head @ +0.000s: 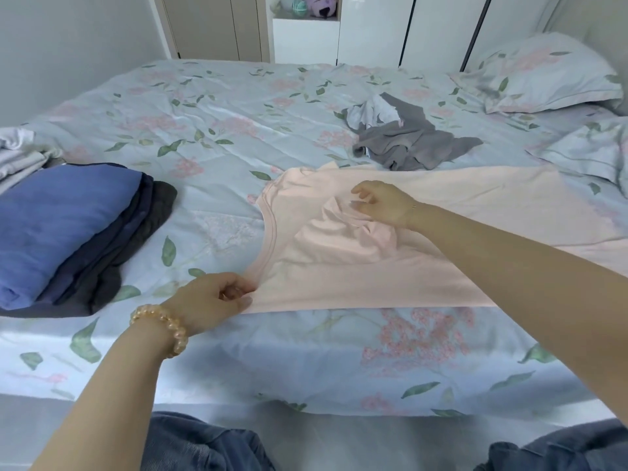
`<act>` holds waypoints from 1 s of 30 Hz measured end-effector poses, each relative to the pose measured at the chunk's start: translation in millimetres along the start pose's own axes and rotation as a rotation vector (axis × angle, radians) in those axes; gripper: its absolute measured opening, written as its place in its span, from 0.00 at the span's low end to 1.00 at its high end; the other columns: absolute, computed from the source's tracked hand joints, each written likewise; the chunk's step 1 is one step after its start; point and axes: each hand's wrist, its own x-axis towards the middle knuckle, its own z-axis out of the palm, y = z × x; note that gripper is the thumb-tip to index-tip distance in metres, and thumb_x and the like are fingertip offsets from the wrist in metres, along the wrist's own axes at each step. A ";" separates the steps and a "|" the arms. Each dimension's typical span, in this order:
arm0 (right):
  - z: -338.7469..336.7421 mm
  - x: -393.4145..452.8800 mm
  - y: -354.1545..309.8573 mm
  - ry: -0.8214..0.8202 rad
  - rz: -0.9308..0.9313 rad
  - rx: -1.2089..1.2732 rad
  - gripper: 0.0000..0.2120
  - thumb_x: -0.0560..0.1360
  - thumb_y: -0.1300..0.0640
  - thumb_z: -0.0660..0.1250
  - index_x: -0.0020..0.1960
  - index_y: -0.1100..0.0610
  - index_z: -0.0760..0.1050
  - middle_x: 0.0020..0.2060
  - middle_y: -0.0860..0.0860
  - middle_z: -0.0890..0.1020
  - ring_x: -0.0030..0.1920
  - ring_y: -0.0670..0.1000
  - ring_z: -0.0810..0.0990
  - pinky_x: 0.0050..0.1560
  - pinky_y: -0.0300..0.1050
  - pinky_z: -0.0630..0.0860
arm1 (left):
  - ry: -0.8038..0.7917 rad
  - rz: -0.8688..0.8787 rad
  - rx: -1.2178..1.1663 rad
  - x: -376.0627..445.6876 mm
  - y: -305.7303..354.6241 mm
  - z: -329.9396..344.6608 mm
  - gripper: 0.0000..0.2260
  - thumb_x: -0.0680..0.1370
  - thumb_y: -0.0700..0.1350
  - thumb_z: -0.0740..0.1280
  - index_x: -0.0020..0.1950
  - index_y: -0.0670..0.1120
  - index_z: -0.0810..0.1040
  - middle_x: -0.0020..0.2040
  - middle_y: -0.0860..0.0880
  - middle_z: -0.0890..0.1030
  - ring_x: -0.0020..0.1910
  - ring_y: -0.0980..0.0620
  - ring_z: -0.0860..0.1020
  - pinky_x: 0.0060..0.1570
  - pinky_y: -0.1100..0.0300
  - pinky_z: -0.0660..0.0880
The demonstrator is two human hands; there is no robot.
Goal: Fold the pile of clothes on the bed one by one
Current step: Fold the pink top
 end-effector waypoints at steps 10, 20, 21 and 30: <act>-36.8 -108.7 99.6 0.037 0.080 0.061 0.06 0.79 0.56 0.64 0.50 0.54 0.81 0.49 0.49 0.78 0.51 0.51 0.76 0.51 0.33 0.68 | 0.191 -0.052 0.315 22.7 29.3 23.3 0.17 0.73 0.60 0.68 0.35 0.49 0.70 0.32 0.54 0.74 0.36 0.50 0.74 0.44 0.54 0.68; -33.9 -116.9 130.3 0.248 0.056 -0.039 0.09 0.74 0.59 0.71 0.38 0.51 0.75 0.34 0.47 0.77 0.36 0.50 0.73 0.42 0.43 0.66 | 0.191 -0.043 0.278 11.5 24.9 23.8 0.16 0.75 0.54 0.70 0.41 0.43 0.71 0.34 0.49 0.73 0.33 0.51 0.70 0.33 0.59 0.64; -34.2 -116.9 129.9 0.272 0.044 -0.070 0.08 0.74 0.59 0.71 0.39 0.51 0.75 0.33 0.47 0.77 0.36 0.51 0.73 0.42 0.43 0.66 | 0.193 -0.047 0.274 11.2 25.7 23.7 0.15 0.75 0.53 0.70 0.41 0.44 0.70 0.34 0.50 0.74 0.33 0.51 0.70 0.33 0.59 0.64; -25.1 -109.8 92.7 0.316 -0.043 -0.064 0.06 0.74 0.53 0.71 0.49 0.51 0.76 0.45 0.48 0.78 0.46 0.51 0.75 0.52 0.47 0.70 | 0.269 -0.002 0.333 37.0 65.7 16.5 0.24 0.71 0.55 0.72 0.65 0.54 0.69 0.53 0.53 0.75 0.54 0.48 0.76 0.60 0.48 0.71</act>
